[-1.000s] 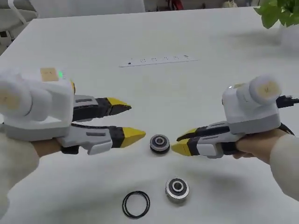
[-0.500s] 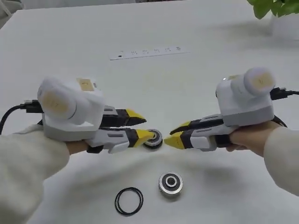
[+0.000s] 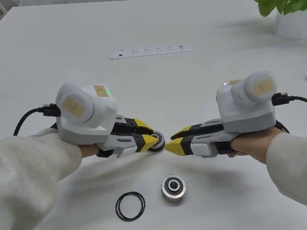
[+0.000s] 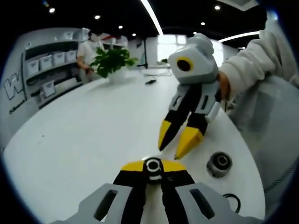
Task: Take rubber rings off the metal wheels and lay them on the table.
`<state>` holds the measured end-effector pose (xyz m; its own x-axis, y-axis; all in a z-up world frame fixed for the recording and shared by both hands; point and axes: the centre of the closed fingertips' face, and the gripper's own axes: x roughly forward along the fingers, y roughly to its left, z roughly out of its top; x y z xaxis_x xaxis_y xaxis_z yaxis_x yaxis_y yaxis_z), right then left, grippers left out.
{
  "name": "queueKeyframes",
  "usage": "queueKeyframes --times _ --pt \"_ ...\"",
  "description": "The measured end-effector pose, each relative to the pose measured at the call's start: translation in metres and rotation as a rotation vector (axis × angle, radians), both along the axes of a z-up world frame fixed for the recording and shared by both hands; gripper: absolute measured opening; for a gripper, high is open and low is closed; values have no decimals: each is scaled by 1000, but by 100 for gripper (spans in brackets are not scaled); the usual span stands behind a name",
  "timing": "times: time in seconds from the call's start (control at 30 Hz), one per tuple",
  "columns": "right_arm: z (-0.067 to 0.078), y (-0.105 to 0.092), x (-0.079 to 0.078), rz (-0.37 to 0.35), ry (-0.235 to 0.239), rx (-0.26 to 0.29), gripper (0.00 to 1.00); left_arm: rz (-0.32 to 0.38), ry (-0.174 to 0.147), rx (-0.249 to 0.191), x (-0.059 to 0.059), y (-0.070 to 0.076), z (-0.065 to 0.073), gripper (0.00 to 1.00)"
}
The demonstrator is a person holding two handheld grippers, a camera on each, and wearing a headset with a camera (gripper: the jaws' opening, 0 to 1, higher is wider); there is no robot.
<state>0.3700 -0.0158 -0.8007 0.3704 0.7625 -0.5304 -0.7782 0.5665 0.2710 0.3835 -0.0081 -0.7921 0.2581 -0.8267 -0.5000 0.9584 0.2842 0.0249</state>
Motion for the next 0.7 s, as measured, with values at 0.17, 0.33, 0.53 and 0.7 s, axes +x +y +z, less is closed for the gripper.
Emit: queueKeyframes --times 0.17,0.33,0.53,0.7 --pt "-5 4 -2 15 -7 -17 16 3 -3 11 -1 -1 0 12" --pt "-5 5 -3 17 -17 -29 16 -23 7 8 -12 -2 0 12" --pt "-12 2 -5 46 -60 -112 9 -18 12 7 -15 -3 1 12" --pt "-13 -1 0 48 -62 -114 3 -19 16 9 -19 -2 1 12"
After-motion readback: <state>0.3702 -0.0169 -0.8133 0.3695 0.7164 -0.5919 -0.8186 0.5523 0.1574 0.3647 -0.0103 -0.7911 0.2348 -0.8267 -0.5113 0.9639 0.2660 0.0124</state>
